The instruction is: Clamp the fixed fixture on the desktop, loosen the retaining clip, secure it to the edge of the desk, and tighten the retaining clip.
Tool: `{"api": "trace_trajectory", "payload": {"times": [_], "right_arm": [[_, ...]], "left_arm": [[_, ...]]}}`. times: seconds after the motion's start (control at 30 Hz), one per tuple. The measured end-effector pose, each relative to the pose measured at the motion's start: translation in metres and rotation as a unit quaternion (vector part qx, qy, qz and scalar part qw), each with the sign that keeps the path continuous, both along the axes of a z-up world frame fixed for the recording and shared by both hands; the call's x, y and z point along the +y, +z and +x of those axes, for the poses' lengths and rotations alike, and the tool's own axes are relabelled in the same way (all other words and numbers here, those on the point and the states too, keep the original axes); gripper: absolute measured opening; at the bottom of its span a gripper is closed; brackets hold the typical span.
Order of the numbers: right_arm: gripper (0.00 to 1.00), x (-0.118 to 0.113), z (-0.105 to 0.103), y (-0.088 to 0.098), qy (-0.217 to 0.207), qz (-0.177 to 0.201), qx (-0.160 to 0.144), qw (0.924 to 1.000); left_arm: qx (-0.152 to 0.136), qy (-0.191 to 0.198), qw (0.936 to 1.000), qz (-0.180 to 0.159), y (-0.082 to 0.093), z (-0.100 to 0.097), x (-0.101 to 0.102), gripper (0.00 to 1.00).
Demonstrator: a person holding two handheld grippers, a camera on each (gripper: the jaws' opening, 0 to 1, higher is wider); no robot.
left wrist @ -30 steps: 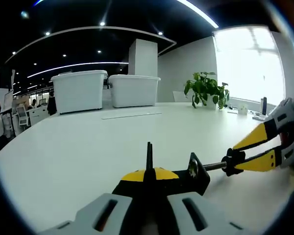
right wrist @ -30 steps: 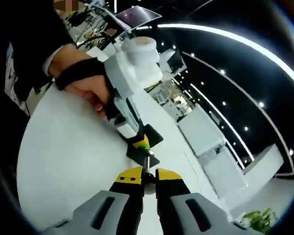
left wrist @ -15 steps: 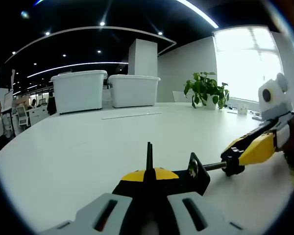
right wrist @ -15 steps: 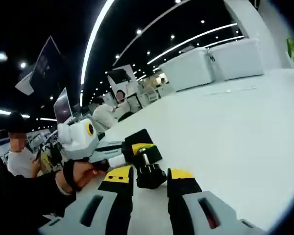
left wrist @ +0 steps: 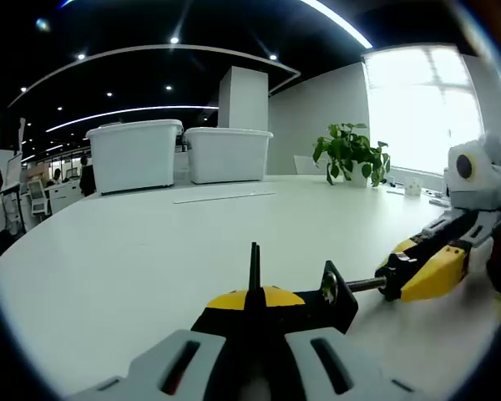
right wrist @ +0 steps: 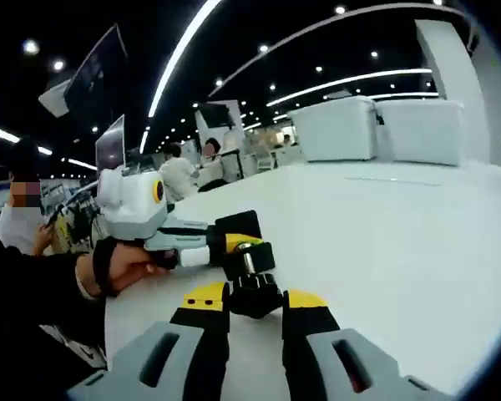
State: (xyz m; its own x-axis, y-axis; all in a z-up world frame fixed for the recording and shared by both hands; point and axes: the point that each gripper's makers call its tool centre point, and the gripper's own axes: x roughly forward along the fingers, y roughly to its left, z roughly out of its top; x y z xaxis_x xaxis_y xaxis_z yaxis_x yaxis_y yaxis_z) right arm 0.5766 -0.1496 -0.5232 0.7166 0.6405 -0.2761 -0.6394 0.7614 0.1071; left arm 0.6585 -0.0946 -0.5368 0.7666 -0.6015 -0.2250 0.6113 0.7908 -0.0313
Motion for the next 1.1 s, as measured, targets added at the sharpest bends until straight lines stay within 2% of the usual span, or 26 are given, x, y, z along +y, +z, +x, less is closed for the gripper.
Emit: {"api": "trace_trajectory", "payload": {"times": [0.1, 0.2, 0.23, 0.3, 0.4, 0.5, 0.53, 0.63, 0.7, 0.73, 0.77, 0.8, 0.83, 0.87, 0.9, 0.93, 0.97, 1.03, 1.1], "right_arm": [[0.21, 0.004, -0.005, 0.001, 0.01, -0.069, -0.051, 0.9963], [0.2, 0.008, -0.01, 0.0, 0.019, -0.146, -0.101, 0.984], [0.2, 0.004, 0.004, -0.004, 0.025, -0.178, -0.121, 0.9762], [0.2, 0.001, 0.004, -0.003, 0.023, -0.2, -0.136, 0.9699], [0.2, 0.0, 0.005, -0.003, 0.022, -0.252, -0.18, 0.9505], [0.19, 0.0, 0.008, 0.001, 0.026, -0.31, -0.228, 0.9226], [0.19, -0.001, 0.008, 0.0, 0.024, -0.316, -0.229, 0.9205], [0.19, -0.003, 0.01, 0.0, 0.02, -0.314, -0.223, 0.9229], [0.2, -0.005, 0.011, -0.001, 0.021, -0.3, -0.213, 0.9296], [0.21, -0.004, 0.01, -0.003, 0.025, -0.279, -0.195, 0.9399], [0.25, -0.004, 0.008, -0.005, 0.029, -0.252, -0.162, 0.9535], [0.31, -0.002, 0.007, -0.004, 0.028, -0.2, -0.125, 0.9713], [0.37, -0.002, 0.007, -0.001, 0.026, -0.169, -0.107, 0.9795], [0.43, -0.001, 0.004, 0.004, 0.023, -0.105, -0.065, 0.9921], [0.47, 0.0, 0.004, 0.01, 0.019, -0.047, -0.037, 0.998], [0.5, 0.0, 0.004, 0.016, 0.012, 0.003, -0.007, 0.9999], [0.5, -0.004, 0.006, 0.015, 0.005, 0.038, 0.023, 0.999], [0.46, -0.012, 0.015, 0.012, -0.019, 0.095, 0.066, 0.9931], [0.42, -0.018, 0.022, 0.009, -0.036, 0.137, 0.094, 0.9854]], "left_arm": [[0.001, 0.0, 1.0, 0.0, 0.0, -0.001, 0.0, 0.05], [0.001, 0.0, 1.0, 0.0, 0.0, -0.001, 0.0, 0.05], [0.001, 0.0, 1.0, 0.0, 0.0, -0.001, -0.001, 0.05], [0.001, 0.0, 1.0, -0.001, 0.0, -0.001, -0.001, 0.05], [0.001, 0.001, 1.0, 0.0, 0.0, -0.001, 0.0, 0.05], [0.012, 0.004, 0.9998, -0.014, 0.001, 0.0, 0.001, 0.05], [0.011, 0.005, 0.9998, -0.014, 0.001, 0.0, 0.001, 0.05], [0.014, 0.005, 0.9997, -0.017, 0.0, 0.0, 0.001, 0.05], [0.013, 0.006, 0.9998, -0.016, 0.0, -0.001, 0.001, 0.05], [0.013, 0.006, 0.9998, -0.015, 0.0, -0.001, 0.002, 0.05], [0.01, 0.007, 0.9999, -0.01, 0.0, -0.001, 0.002, 0.05], [0.003, 0.006, 1.0, -0.001, -0.001, -0.001, 0.0, 0.05], [0.005, 0.007, 1.0, -0.003, -0.001, 0.0, 0.001, 0.05], [0.006, 0.007, 1.0, -0.003, -0.002, 0.003, 0.002, 0.05], [0.006, 0.007, 0.9999, -0.004, -0.002, 0.003, 0.002, 0.05], [0.006, 0.007, 0.9999, -0.004, -0.002, 0.003, 0.001, 0.05], [0.006, 0.007, 1.0, -0.003, -0.003, 0.003, 0.001, 0.05], [0.005, 0.006, 1.0, -0.002, -0.003, 0.003, 0.0, 0.05], [0.004, 0.007, 1.0, -0.002, -0.003, 0.003, 0.0, 0.05]]}}
